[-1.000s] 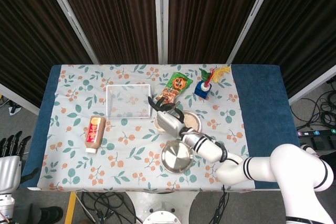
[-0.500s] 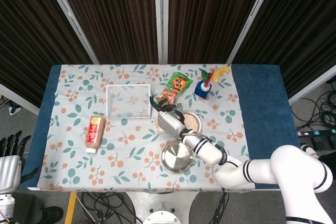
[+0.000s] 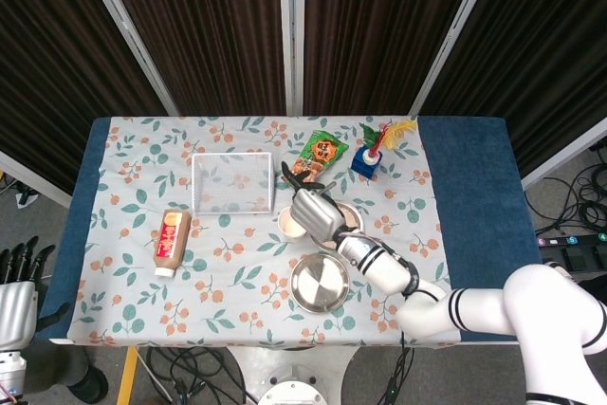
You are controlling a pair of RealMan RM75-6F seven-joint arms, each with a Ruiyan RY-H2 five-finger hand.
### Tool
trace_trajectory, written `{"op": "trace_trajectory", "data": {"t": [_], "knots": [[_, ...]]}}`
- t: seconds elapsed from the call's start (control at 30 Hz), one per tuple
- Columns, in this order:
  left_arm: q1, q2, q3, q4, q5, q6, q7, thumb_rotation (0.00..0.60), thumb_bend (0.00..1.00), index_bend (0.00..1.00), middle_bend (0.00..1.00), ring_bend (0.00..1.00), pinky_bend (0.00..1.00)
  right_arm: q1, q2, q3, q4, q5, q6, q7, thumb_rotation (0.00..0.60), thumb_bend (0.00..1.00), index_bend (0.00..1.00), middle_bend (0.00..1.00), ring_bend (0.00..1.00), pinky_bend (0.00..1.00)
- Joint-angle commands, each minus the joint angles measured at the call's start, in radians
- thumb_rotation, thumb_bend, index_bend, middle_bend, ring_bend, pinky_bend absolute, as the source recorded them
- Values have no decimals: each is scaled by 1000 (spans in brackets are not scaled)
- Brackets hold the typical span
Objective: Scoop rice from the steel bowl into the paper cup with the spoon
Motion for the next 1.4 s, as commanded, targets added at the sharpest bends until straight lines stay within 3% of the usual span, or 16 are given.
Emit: {"op": "trace_trajectory", "data": {"t": [0.03,0.33,0.5,0.63,0.97,1.4], "knots": [[-1,0,0,1,6,2,1,600,137,211,144,73,69,-74,57,16,-67,-32,32,181,600,327,686,658,335,0],[-5,9,-1,-25,20,8,27,600,137,211,144,73,69,-211,109,-30,-178,-138,54,508,600,327,675,657,333,0],[0,15,2,-42,21,14,39,600,136,211,144,73,69,-270,101,-66,-184,-232,32,717,600,325,661,656,307,0],[4,18,5,-52,23,19,47,600,137,211,144,73,70,-302,65,-86,-144,-294,24,798,600,325,657,652,297,0],[14,16,10,-53,25,28,44,600,136,211,145,73,69,-352,-35,-103,-41,-375,-2,809,600,313,614,615,252,0],[21,10,13,-39,29,33,28,600,136,211,144,73,70,-404,-122,-92,29,-352,-54,687,600,216,499,487,162,0]]}}
